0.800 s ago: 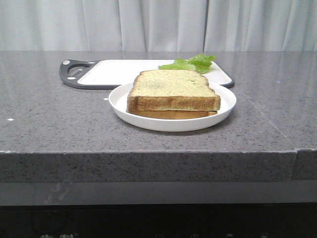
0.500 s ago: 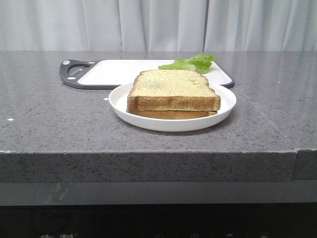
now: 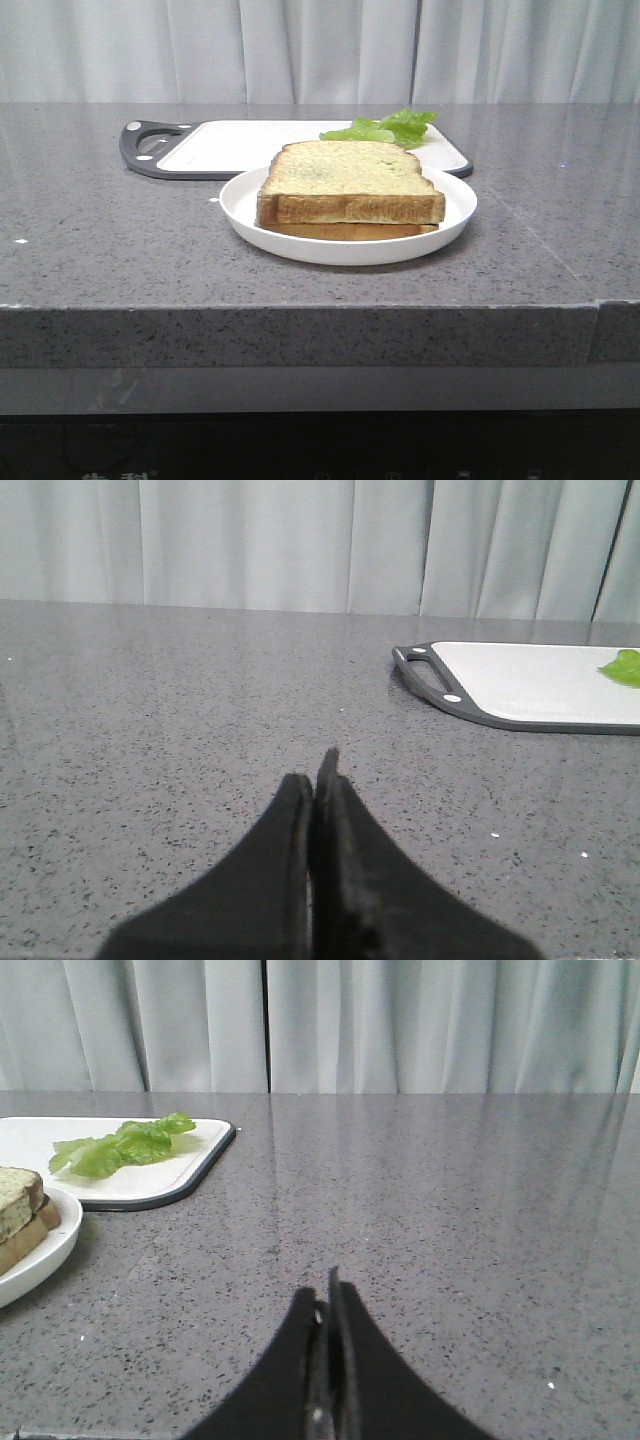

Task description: Left arm grabs bread, right arm adds lettuce

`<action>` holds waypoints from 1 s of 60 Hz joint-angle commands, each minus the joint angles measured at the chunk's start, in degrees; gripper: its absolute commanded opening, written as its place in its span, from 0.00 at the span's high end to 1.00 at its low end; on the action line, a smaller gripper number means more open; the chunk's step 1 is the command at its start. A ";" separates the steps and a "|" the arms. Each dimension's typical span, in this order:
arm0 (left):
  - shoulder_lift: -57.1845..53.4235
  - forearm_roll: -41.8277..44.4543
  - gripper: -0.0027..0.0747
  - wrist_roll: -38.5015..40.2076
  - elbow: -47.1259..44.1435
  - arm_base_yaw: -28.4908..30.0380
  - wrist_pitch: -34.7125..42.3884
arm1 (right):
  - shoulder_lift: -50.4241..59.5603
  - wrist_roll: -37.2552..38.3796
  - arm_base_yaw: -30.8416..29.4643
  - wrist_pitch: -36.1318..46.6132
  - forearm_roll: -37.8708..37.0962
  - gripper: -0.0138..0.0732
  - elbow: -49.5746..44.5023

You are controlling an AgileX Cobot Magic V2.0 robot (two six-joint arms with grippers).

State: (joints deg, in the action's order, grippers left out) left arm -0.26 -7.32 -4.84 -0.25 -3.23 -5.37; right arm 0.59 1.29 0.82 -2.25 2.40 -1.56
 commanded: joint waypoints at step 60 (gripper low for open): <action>2.45 -0.19 0.99 0.53 10.23 0.13 -0.12 | -0.68 -0.07 -0.35 -12.74 -0.27 0.92 10.77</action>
State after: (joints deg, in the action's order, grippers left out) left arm 0.03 -7.32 -4.84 3.74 -3.23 -8.01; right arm 0.59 1.29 0.82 -13.26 2.40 3.12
